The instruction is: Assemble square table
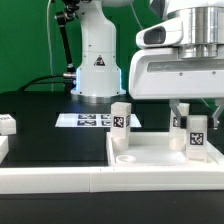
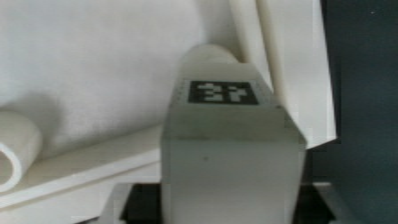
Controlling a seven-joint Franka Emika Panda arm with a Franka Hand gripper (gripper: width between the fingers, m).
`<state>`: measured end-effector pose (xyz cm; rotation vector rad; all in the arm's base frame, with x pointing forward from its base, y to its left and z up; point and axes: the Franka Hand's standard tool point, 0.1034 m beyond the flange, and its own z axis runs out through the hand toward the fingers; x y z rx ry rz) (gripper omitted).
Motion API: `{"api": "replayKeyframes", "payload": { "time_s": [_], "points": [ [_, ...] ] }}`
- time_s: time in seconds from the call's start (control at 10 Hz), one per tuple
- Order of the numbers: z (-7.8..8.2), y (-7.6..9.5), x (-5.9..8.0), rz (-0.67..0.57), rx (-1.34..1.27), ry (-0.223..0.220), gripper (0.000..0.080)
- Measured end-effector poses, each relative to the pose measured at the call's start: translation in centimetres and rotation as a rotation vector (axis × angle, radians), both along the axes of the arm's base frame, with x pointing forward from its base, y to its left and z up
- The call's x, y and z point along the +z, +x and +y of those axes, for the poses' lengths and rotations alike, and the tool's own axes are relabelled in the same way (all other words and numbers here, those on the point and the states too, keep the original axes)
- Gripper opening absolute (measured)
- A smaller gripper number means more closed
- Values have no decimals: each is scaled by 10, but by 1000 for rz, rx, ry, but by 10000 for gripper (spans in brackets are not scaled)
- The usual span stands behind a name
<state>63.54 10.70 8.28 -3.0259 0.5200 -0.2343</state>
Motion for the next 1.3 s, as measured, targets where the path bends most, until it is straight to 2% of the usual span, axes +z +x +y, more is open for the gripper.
{"api": "replayKeyframes", "payload": {
  "time_s": [0.8, 1.3],
  "points": [
    [-5, -6, -3, 42, -821, 135, 290],
    [-1, -12, -5, 114, -1268, 194, 290]
  ]
}}
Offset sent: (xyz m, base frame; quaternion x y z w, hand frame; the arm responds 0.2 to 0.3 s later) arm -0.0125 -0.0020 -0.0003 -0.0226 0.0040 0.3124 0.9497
